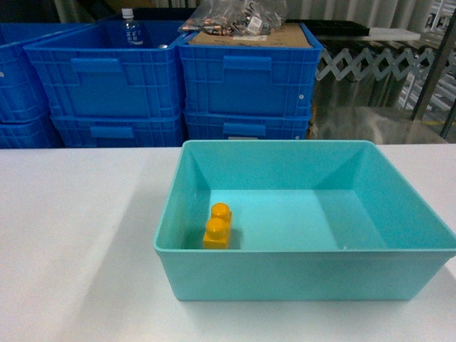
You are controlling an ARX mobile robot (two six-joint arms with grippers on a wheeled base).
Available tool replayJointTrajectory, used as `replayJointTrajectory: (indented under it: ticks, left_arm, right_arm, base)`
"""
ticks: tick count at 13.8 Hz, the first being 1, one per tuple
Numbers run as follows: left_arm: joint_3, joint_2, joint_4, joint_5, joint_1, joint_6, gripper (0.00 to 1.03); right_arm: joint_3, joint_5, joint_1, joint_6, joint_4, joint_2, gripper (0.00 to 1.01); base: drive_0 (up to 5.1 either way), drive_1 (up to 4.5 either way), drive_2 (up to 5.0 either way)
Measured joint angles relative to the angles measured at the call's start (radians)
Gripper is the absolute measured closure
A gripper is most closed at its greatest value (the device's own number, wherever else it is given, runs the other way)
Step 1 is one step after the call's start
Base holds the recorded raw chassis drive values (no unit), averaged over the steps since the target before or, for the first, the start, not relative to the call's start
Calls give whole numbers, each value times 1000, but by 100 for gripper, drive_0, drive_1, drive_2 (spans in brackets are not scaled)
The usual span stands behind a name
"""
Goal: Pick red block from blue box to shelf
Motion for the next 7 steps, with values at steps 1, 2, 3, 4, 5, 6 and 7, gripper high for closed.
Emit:
replayJointTrajectory:
  ticks: [1,2,3,4,5,6,7]
  left_arm:
    - [0,0,0,0,0,0,5]
    - [0,0,0,0,0,0,5]
    - [0,0,0,0,0,0,5]
    - [0,0,0,0,0,0,5]
    - [0,0,0,-1,0,0,5]
    - [0,0,0,0,0,0,5]
    - [0,0,0,0,0,0,5]
  right_arm:
    - [0,0,0,0,-16,-18,72]
    - [0,0,0,0,-33,-35,72]
    - [0,0,0,0,-48,-48,72]
    - [1,0,0,0,-161,-116,72]
    - [1,-1,0,0,-225,-203,72]
    - [4,0,0,0,-207,-214,72]
    - [1,0,0,0,-233,-214,72]
  base:
    - [0,0,0]
    - [0,0,0]
    - [0,0,0]
    - [0,0,0]
    - [0,0,0]
    - [0,0,0]
    - [0,0,0]
